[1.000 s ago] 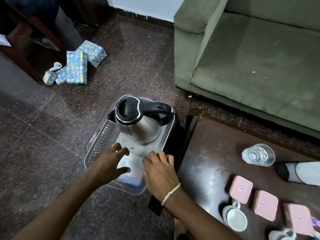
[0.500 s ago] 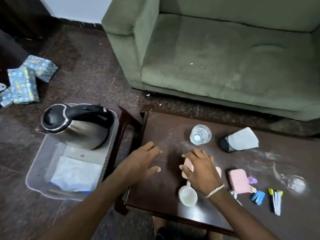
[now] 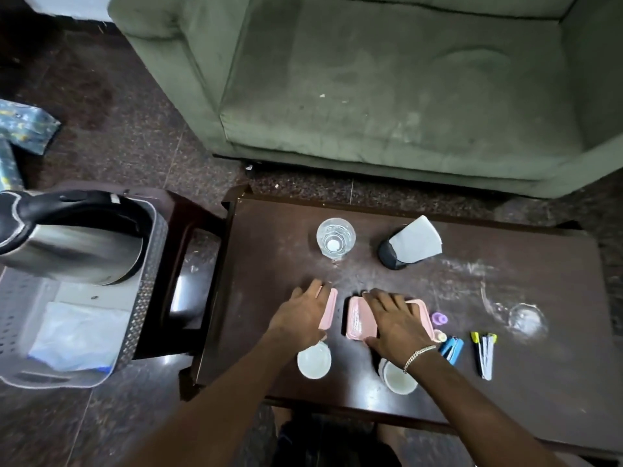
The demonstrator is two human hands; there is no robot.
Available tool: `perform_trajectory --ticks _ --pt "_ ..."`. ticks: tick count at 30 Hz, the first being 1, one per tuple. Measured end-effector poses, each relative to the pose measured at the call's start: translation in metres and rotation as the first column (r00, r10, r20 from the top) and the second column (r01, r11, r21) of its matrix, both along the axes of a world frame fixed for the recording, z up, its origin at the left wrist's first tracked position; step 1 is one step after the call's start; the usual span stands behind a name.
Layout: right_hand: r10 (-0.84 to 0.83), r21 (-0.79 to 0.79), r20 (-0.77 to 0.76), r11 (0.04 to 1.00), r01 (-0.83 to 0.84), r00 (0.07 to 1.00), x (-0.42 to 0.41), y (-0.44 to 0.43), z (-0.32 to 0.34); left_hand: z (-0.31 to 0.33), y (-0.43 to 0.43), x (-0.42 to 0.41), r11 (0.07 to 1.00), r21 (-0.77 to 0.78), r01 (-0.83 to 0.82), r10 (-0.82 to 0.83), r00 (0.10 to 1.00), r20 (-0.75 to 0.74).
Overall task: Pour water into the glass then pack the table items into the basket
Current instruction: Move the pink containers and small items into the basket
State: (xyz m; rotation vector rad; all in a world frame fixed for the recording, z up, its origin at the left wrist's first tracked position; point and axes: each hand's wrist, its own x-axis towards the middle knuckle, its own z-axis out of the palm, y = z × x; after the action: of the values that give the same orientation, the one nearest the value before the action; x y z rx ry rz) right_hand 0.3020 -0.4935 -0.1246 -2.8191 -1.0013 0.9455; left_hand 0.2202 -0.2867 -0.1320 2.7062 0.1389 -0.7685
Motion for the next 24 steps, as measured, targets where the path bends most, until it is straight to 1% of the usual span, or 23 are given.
perform_trajectory --ticks 8,11,14,19,24 --pt "0.044 -0.035 0.023 0.998 -0.043 0.999 -0.003 0.002 -0.023 -0.016 -0.014 0.008 1.000 0.027 -0.008 0.008 1.000 -0.004" --pt "0.045 -0.023 0.013 0.999 -0.045 0.999 -0.004 0.002 -0.026 -0.021 -0.011 0.007 1.000 -0.022 -0.017 0.017 1.000 0.010" --pt "0.002 0.014 0.004 1.000 -0.002 1.000 -0.001 0.004 -0.021 -0.017 0.001 0.006 0.997 -0.078 -0.006 0.013 0.996 0.094" --pt "-0.093 0.121 0.023 0.989 0.090 0.995 -0.003 0.027 0.012 0.025 0.039 -0.005 0.977 -0.202 -0.073 0.116 0.971 0.211" --pt "-0.074 0.228 0.045 0.972 0.062 0.996 -0.020 0.086 0.056 0.091 0.110 -0.044 0.974 -0.185 -0.131 0.187 0.926 0.328"
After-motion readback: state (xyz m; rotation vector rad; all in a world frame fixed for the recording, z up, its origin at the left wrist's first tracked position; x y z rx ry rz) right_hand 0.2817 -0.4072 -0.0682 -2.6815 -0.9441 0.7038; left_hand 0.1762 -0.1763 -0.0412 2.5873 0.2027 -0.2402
